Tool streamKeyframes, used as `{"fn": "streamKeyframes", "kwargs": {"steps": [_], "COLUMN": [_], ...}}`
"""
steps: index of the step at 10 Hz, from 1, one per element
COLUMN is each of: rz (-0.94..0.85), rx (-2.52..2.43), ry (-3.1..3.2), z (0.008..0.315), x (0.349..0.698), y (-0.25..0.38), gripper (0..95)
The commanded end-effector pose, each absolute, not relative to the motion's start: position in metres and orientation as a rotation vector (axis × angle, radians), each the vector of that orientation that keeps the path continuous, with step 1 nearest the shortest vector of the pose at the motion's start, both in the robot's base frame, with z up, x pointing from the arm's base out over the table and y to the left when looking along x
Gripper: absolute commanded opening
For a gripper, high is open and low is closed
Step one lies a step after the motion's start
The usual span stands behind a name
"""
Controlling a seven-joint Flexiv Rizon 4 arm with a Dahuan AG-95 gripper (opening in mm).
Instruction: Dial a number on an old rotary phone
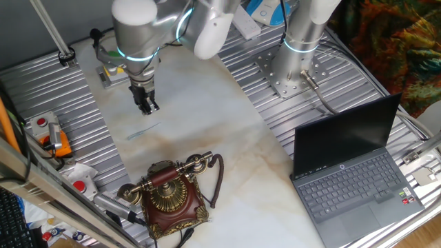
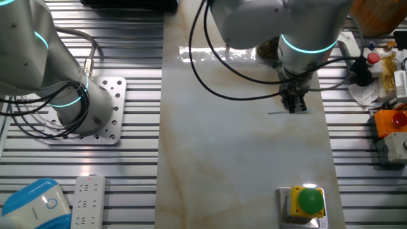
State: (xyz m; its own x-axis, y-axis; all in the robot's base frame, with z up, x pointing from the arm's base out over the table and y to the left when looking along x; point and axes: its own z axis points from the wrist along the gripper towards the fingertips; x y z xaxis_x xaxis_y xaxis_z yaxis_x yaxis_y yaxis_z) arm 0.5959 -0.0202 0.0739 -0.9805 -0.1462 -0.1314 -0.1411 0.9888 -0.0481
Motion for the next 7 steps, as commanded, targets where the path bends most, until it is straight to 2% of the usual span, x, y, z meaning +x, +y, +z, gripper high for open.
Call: {"fn": "streamKeyframes", "kwargs": {"steps": [1,7], "rz": [-0.061,-0.064], "rx": [-0.216,-0.201], "ry": [2.997,2.977], "z": [0.071,0.051], "x": [0.598,0.614], "y": [-0.020,-0.016], "gripper": [0.0,0.0]}}
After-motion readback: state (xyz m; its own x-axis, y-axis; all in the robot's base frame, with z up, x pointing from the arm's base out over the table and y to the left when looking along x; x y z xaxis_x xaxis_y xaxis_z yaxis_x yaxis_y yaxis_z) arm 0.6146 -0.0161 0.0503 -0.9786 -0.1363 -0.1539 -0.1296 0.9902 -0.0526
